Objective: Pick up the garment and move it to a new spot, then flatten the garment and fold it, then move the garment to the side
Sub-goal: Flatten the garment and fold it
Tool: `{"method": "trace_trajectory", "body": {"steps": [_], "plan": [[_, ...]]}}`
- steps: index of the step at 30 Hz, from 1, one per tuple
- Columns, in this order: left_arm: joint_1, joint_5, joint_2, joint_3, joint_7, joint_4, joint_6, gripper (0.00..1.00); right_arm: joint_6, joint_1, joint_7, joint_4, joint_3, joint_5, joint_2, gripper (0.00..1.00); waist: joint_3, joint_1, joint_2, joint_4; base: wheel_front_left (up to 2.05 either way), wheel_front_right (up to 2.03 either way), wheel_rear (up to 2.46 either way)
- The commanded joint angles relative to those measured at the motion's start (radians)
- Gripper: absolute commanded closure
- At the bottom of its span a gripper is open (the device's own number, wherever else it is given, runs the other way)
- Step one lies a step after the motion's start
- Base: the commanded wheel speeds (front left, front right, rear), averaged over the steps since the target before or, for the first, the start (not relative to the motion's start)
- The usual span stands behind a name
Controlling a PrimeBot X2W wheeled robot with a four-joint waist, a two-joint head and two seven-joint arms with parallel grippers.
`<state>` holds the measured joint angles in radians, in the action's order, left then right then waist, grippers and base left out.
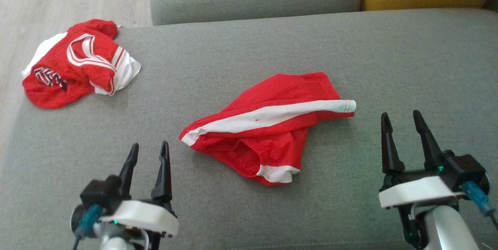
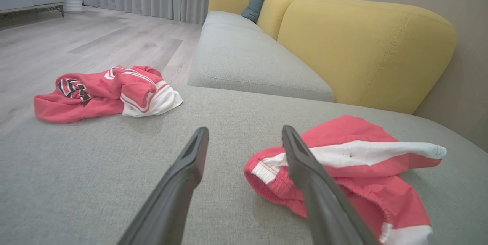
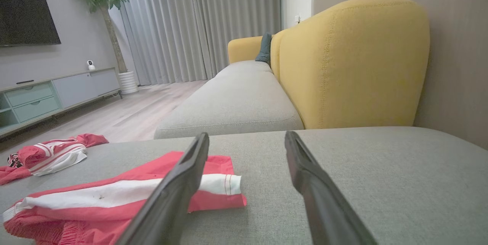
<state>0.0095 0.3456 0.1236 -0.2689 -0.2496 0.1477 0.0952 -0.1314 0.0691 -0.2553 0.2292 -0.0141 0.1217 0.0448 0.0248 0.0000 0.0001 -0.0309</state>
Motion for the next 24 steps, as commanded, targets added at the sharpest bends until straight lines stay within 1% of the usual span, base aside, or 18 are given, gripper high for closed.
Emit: {"method": "trace_trajectory", "body": {"steps": [1, 9, 17, 24], "plan": [[-0.014, -0.019, -0.010, 0.050, -0.012, -0.042, -0.010, 0.00, 0.001, 0.019, -0.006, -0.028, -0.023, -0.009, 0.005, 0.00, -0.006, 0.0000, -0.0001, 0.004, 0.00, 0.00, 0.00], [0.004, -0.058, -0.045, 0.073, -0.012, -0.040, -0.048, 0.00, 0.001, 0.008, -0.006, -0.022, -0.021, -0.009, 0.005, 0.00, 0.000, 0.0000, -0.0001, 0.015, 0.00, 0.00, 0.00], [0.001, -0.076, -0.060, 0.096, -0.012, -0.023, -0.075, 0.00, 0.001, 0.011, -0.006, -0.020, -0.020, -0.007, 0.005, 0.00, 0.007, 0.0000, -0.0001, 0.013, 0.00, 0.00, 0.00], [-0.008, -0.088, -0.067, 0.093, -0.012, -0.001, -0.095, 0.00, 0.001, 0.013, -0.006, -0.021, -0.018, -0.004, 0.005, 0.00, 0.017, 0.0000, -0.0001, 0.009, 0.00, 0.00, 0.00]]}}
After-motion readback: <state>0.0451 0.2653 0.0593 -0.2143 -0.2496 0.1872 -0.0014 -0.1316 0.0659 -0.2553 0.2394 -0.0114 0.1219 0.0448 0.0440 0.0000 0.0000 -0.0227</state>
